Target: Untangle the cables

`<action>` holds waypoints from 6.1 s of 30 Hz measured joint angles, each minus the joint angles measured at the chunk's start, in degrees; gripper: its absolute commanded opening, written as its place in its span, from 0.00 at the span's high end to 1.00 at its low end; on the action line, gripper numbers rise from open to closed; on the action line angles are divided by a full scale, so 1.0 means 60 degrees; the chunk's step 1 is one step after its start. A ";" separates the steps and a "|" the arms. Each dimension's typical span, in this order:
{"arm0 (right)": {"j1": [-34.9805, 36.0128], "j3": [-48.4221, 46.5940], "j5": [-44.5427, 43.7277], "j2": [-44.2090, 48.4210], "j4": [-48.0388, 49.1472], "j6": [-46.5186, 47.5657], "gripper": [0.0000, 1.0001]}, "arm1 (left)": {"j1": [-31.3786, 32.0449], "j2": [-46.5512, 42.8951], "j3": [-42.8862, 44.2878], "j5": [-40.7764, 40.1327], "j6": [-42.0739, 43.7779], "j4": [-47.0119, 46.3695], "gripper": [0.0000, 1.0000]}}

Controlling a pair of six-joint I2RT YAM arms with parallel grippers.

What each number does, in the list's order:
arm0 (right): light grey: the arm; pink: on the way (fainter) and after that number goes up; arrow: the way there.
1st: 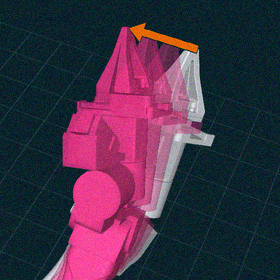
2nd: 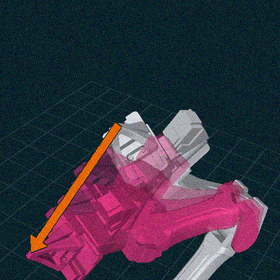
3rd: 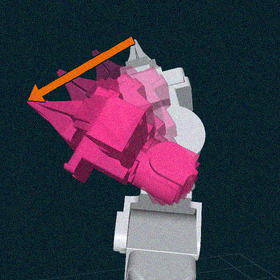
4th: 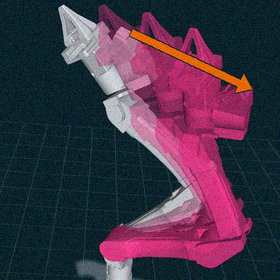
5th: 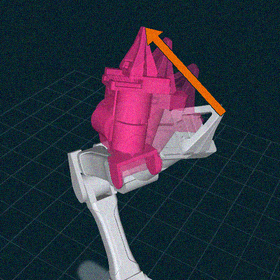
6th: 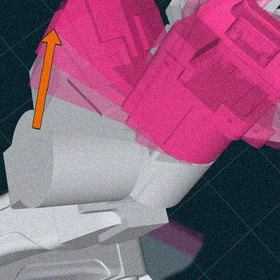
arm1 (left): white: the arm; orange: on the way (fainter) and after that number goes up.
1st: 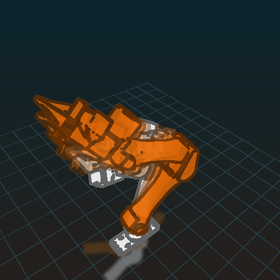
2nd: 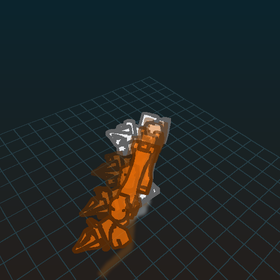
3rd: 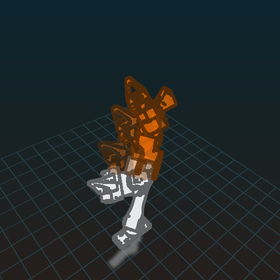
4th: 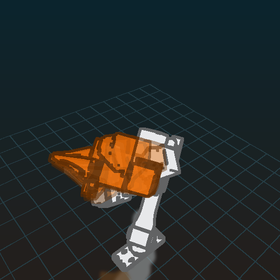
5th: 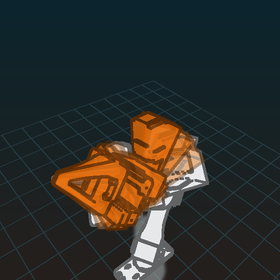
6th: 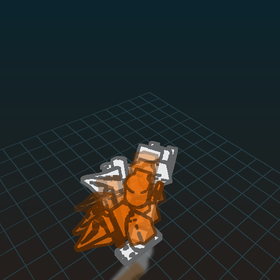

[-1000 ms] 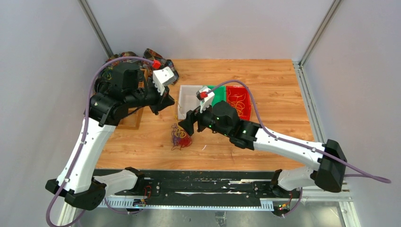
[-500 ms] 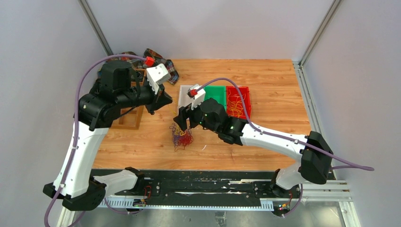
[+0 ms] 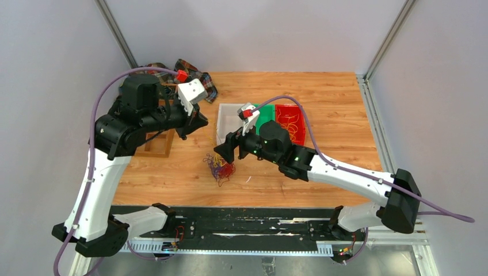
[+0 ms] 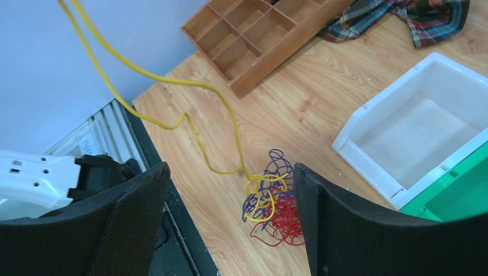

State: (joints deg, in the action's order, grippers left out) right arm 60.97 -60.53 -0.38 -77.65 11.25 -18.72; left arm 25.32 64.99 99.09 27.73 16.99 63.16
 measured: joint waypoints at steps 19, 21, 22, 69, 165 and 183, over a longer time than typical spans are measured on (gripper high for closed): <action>-0.0270 -0.0423 0.0025 -0.1049 -0.0135 -0.0452 0.29 | 0.0051 -0.0004 -0.0401 -0.0047 0.0098 0.0025 0.99; -0.0310 -0.0393 0.0076 -0.0947 -0.0109 -0.0463 0.27 | 0.0062 -0.0004 -0.0401 -0.0047 0.0106 0.0025 0.99; -0.0317 -0.0342 0.0113 -0.0856 -0.0091 -0.0477 0.26 | 0.0062 -0.0004 -0.0404 -0.0051 0.0109 0.0025 1.00; -0.0823 0.0838 -0.0284 -0.3472 0.1821 -0.1785 0.36 | 0.0127 0.1628 0.5071 0.0106 -0.0579 0.0229 1.00; -0.0743 -0.4503 0.2076 -0.1592 -0.0827 0.0758 1.00 | 0.0153 -0.1118 0.0943 -0.1402 -0.1308 -0.4433 0.96; -0.4645 -0.2849 0.1224 0.0481 -0.2885 0.0619 0.99 | 0.0153 -0.1257 -0.0874 -0.2470 -0.0055 -0.2218 0.02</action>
State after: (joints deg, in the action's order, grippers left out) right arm 33.10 -77.62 6.96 -74.76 -6.07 -15.00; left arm 26.24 57.45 93.84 12.91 16.67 49.84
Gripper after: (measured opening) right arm 0.017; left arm 0.979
